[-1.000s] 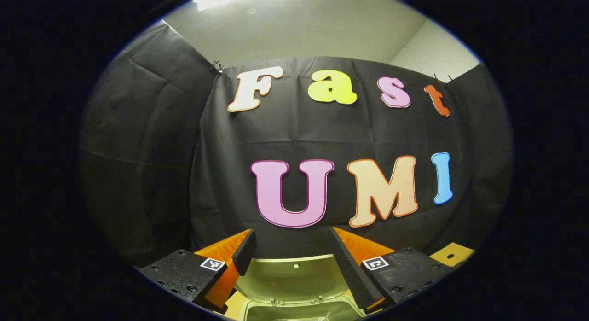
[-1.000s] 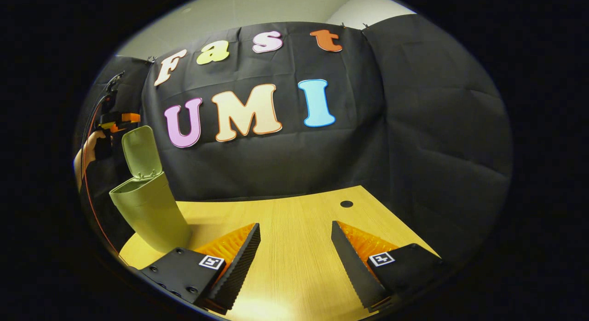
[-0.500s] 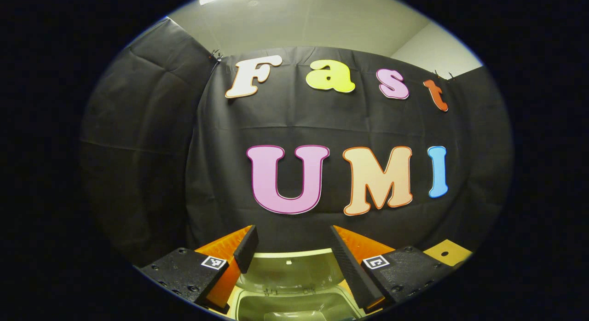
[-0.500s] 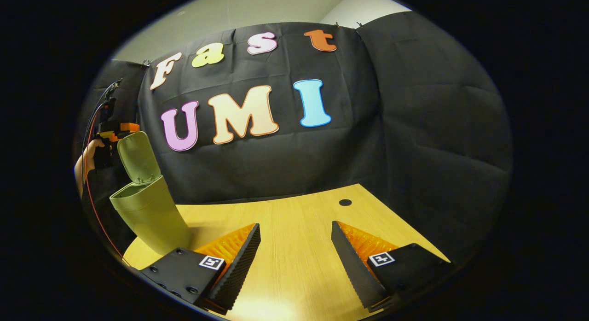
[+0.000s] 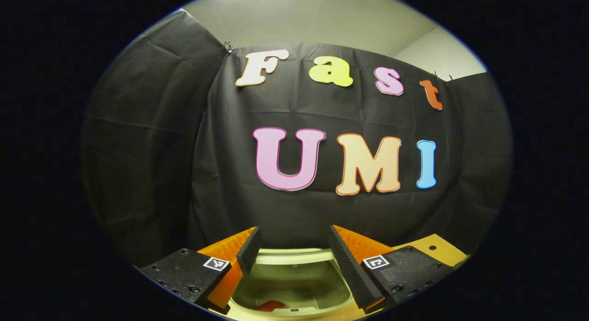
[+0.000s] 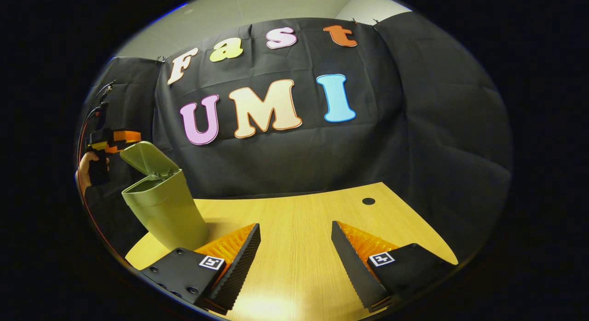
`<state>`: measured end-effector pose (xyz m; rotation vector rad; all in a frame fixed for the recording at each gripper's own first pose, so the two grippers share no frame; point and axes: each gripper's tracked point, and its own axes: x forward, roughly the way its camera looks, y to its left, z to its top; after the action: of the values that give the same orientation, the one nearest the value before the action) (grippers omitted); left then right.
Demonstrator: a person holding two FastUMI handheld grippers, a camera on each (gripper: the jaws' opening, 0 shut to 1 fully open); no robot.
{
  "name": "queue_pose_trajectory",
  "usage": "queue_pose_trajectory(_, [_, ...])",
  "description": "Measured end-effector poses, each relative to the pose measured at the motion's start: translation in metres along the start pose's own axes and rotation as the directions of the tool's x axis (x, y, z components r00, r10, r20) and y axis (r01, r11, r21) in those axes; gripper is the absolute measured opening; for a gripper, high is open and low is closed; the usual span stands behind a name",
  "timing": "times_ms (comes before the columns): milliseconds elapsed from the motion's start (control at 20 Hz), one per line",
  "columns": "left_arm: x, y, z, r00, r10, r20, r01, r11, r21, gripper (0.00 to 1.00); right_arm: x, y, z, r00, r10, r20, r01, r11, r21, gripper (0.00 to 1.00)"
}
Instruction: Press the lid of the desktop garbage bin to open it, pick up the crumpled paper on the desktop and throw it into the bin, then pick up the pop can on the desktop and drop it into the bin, and finally close the garbage bin lid.
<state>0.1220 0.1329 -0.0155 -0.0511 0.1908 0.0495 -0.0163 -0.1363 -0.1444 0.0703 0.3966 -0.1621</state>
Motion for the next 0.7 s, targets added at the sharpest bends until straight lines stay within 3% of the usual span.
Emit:
queue_pose_trajectory(150, [-0.012, 0.001, -0.025, 1.000, 0.000, -0.031, -0.001, 1.000, -0.004, 0.92, 0.000, 0.004, -0.003, 1.000, 0.012, -0.008, -0.012, 1.000, -0.008, 0.94])
queue_pose_trajectory(350, [-0.024, -0.008, -0.054, 0.997, -0.022, -0.069, 0.025, 0.999, 0.037, 0.92, -0.001, 0.010, -0.010, 0.999, 0.022, -0.024, -0.023, 0.999, -0.027, 0.97])
queue_pose_trajectory(700, [-0.025, -0.018, -0.093, 0.990, -0.038, -0.136, 0.041, 0.999, 0.018, 0.94, 0.001, 0.018, -0.018, 0.998, 0.034, -0.048, -0.036, 0.998, -0.042, 0.98])
